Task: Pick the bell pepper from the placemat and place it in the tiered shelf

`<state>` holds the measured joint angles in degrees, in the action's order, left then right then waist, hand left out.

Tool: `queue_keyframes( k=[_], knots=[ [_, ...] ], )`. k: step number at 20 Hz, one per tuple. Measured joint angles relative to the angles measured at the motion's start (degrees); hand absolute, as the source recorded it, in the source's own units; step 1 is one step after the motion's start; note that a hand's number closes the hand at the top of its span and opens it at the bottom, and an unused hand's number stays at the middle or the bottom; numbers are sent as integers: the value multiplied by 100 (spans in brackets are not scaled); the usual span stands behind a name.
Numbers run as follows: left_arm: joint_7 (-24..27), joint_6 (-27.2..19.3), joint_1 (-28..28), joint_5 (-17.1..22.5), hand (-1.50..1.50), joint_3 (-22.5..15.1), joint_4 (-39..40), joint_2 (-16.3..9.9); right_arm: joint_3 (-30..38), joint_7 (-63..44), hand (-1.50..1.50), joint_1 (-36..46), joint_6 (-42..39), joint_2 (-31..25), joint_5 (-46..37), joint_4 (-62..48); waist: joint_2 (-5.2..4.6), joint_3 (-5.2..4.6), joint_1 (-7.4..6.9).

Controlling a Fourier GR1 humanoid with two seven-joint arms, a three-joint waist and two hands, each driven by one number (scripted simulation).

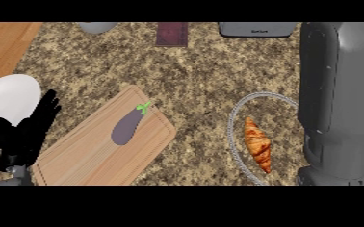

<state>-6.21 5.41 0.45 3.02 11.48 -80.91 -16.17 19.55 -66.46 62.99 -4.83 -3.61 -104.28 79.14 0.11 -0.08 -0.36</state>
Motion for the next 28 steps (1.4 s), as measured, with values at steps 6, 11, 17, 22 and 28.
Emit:
queue_keyframes(
  k=[6,11,17,22,28],
  knots=[
    [6,78,-113,53,0,71,-82,-56,498,245,150,421,-566,-384,-330,-153,11,2,6],
    [100,48,-147,11,0,46,-59,31,841,445,150,650,-804,-660,-464,-362,-2,3,3],
    [55,27,-106,-34,0,21,-86,60,1190,614,150,507,-897,-1075,-594,-607,-9,5,6],
    [84,27,-72,-52,0,28,-45,92,1426,712,150,276,-869,-1366,-552,-761,-14,8,8],
    [149,57,-127,-84,0,37,-40,112,1737,791,150,-5,-464,-1705,-198,-960,-17,7,-8]
  ],
)
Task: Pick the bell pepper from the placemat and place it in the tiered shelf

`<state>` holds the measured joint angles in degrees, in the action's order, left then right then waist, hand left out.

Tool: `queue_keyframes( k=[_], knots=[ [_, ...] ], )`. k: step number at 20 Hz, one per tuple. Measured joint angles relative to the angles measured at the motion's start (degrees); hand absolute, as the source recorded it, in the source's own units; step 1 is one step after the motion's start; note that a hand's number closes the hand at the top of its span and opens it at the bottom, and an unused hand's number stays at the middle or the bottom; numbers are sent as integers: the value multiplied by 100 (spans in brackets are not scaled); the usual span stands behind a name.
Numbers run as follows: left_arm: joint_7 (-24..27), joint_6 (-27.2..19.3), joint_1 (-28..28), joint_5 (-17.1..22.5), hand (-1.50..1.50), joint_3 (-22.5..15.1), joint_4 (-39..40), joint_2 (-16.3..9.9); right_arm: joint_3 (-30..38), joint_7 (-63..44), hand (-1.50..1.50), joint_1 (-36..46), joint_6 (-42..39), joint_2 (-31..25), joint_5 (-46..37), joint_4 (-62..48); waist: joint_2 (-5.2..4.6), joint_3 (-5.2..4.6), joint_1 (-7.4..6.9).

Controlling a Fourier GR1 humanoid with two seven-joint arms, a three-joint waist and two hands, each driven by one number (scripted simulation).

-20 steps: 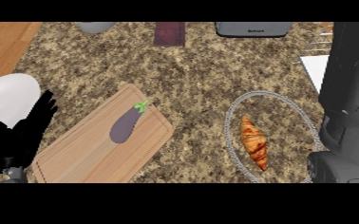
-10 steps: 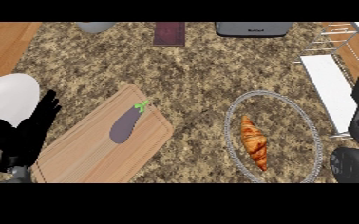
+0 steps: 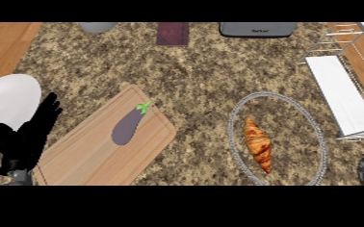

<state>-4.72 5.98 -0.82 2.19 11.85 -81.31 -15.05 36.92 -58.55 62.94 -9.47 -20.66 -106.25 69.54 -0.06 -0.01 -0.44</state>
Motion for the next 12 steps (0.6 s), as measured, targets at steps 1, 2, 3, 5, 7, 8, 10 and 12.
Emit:
queue_keyframes(
  k=[1,2,3,5,7,8,10,12],
  knots=[
    [-71,-6,-23,8,0,-4,-84,6,61,11,150,-60,33,-49,78,5,1,2,1],
    [-52,5,12,9,0,4,-31,8,98,12,150,-108,63,-86,142,-10,1,2,6],
    [-81,27,15,37,0,38,-40,-18,146,25,150,-177,76,-131,213,-13,3,1,9],
    [-131,8,23,14,0,3,-93,14,268,-15,150,-329,242,-176,306,22,3,3,12],
    [-131,34,75,34,0,59,-19,-37,361,-87,-150,-497,421,-171,307,143,2,4,23],
    [-130,10,37,10,0,37,-79,-5,414,-98,-150,-564,461,-215,341,136,3,2,18],
    [-152,48,-21,35,0,67,-136,-30,486,-45,-150,-796,425,-255,454,194,9,2,27],
    [-190,26,-10,-1,0,36,-178,2,477,-28,-150,-890,418,-343,531,60,7,2,21]
  ],
)
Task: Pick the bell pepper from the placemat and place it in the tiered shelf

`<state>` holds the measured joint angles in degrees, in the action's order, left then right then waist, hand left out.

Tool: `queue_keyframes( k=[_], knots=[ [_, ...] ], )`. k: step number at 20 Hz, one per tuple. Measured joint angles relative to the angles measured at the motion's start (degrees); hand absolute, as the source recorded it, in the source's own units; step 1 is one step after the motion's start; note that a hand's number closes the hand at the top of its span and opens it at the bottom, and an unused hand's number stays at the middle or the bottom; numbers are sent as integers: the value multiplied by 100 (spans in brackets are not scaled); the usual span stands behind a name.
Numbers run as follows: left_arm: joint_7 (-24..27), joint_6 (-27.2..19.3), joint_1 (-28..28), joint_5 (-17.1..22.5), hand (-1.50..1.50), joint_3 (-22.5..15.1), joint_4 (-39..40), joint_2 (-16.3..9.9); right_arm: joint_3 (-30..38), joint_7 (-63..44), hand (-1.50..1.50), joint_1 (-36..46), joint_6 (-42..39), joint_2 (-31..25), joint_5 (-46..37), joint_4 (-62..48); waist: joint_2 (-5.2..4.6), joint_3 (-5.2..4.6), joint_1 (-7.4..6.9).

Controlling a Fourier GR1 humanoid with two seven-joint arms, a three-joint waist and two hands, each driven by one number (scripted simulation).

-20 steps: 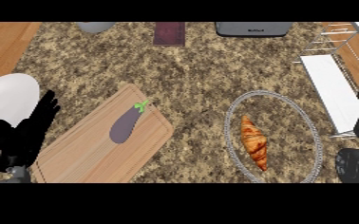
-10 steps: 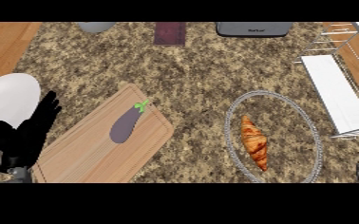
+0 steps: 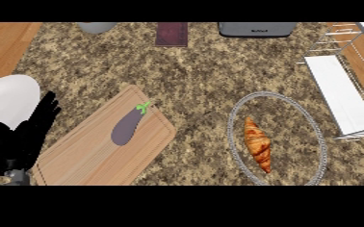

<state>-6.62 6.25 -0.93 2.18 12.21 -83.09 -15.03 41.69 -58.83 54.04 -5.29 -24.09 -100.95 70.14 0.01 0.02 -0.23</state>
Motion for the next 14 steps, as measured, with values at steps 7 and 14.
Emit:
queue_keyframes(
  k=[7,14],
  knots=[
    [-76,14,48,-20,0,19,-55,16,-76,75,-150,-341,455,-119,503,50,-1,0,-5],
    [-39,-20,-31,-87,0,6,-76,71,64,34,-150,-319,899,7,1096,701,8,-1,3]
  ],
)
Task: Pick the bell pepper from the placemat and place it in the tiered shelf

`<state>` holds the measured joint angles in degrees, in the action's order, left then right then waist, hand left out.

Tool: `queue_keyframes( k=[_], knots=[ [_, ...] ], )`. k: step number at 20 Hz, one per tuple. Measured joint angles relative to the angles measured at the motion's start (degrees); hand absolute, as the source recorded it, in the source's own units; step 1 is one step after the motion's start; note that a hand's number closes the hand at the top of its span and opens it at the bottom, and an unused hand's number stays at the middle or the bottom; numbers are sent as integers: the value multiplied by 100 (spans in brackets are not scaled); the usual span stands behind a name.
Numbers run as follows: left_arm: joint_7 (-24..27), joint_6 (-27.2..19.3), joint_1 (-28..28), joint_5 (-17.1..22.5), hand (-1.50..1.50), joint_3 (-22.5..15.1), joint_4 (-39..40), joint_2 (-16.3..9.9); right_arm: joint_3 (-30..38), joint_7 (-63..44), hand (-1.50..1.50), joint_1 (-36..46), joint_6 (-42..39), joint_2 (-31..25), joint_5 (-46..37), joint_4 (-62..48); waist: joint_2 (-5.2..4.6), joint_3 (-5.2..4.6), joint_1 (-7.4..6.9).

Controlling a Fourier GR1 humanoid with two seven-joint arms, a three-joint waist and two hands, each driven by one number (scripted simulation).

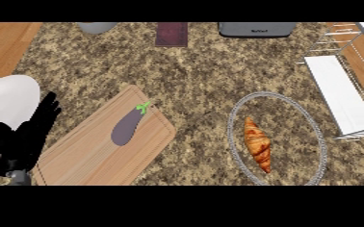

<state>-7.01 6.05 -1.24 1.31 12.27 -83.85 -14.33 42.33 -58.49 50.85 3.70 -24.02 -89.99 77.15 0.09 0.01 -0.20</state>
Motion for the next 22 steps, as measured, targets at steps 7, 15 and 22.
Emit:
queue_keyframes(
  k=[7,15,22],
  knots=[
    [37,106,71,82,0,121,183,-82,-73,-9,-150,-99,112,380,411,1410,17,-3,50],
    [60,98,-24,47,0,127,124,-57,-478,-246,-150,-66,-972,530,113,3744,55,-12,112],
    [128,21,-117,12,0,188,208,-23,-825,-135,-150,30,-2550,806,-736,5708,126,-32,233]
  ],
)
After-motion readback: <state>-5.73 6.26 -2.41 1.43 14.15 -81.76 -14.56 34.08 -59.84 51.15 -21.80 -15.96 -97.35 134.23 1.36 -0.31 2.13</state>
